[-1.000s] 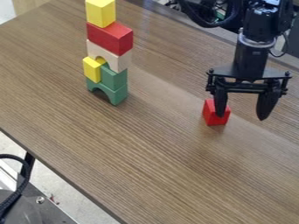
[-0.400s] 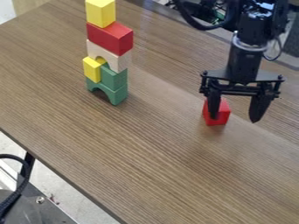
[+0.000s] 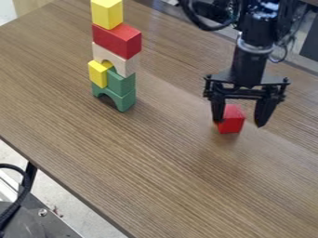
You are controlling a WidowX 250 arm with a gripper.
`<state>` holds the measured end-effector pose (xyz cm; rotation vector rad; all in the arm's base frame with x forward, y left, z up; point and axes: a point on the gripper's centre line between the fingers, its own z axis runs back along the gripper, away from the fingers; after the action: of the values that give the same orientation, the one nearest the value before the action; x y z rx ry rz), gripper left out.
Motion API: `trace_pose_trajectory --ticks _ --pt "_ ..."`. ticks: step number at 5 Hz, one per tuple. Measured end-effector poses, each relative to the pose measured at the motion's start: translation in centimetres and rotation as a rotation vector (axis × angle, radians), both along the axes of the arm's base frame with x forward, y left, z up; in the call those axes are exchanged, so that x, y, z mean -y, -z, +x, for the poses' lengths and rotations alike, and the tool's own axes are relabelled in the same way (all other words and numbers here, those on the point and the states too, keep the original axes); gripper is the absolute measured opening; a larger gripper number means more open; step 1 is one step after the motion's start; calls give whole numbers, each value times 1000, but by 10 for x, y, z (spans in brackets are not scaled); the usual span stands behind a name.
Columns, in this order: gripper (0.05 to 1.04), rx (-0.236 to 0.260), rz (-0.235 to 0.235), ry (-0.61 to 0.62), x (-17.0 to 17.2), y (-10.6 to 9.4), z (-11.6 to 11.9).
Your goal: Put the red cube on top of the red rectangle block
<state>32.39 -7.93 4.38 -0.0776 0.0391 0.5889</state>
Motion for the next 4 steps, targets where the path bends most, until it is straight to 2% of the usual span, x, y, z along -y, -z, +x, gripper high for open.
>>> trace_pose_trajectory --ticks 1,2,3,4 --pt "682 -7 -22 -31 0 18 3" --pt "596 13 -17 -43 -3 23 3" --pt "596 44 -40 -30 0 20 7" --pt "596 167 -152 -92 17 -10 32"
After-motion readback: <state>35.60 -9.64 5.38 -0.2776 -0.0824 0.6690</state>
